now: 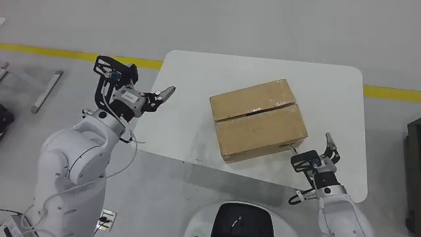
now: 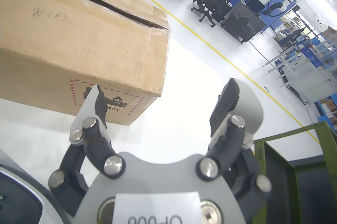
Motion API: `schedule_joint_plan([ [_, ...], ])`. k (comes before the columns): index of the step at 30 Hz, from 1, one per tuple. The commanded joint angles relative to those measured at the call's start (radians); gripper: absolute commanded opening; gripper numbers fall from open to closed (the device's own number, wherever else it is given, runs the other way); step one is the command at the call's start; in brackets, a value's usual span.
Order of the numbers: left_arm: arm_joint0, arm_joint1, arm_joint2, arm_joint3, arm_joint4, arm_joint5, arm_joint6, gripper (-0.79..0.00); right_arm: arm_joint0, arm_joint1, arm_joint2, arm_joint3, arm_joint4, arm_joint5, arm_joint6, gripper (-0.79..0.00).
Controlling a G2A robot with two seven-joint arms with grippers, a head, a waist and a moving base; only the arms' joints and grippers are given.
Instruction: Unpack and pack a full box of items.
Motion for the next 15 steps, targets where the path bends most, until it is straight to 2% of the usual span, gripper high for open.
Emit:
schedule_joint_plan([
  [1, -0.006, 0.0, 0.026, 0.0, 0.002, 0.04, 0.009, 0.0, -0.016, 0.001, 0.028, -0.018, 0.04, 0.023, -0.01, -0.015],
  [2, -0.006, -0.001, 0.04, 0.0, -0.002, 0.065, 0.012, 0.0, -0.024, 0.001, 0.043, -0.026, 0.062, 0.03, -0.013, -0.074],
  [4, -0.006, -0.002, 0.079, 0.0, 0.02, 0.098, 0.016, 0.0, -0.033, 0.002, 0.077, -0.039, 0.102, 0.043, -0.021, -0.302],
  [5, -0.007, -0.003, 0.104, 0.003, 0.019, 0.12, 0.024, 0.0, -0.036, 0.003, 0.093, -0.04, 0.122, 0.043, -0.026, -0.446],
  [7, -0.011, -0.004, 0.158, 0.017, 0.033, 0.146, 0.038, 0.0, -0.031, 0.004, 0.128, -0.031, 0.162, 0.043, -0.022, -0.597],
  [8, -0.016, -0.005, 0.186, 0.027, 0.034, 0.161, 0.043, 0.0, -0.024, 0.005, 0.143, -0.024, 0.184, 0.044, -0.02, -0.723],
  [9, -0.023, -0.005, 0.211, 0.036, 0.056, 0.167, 0.045, 0.0, -0.016, 0.005, 0.156, -0.014, 0.208, 0.037, -0.018, -0.785],
  [15, -0.08, -0.01, 0.361, 0.085, 0.106, 0.229, 0.055, 0.0, 0.071, 0.006, 0.199, 0.1, 0.283, -0.002, 0.002, -0.785],
])
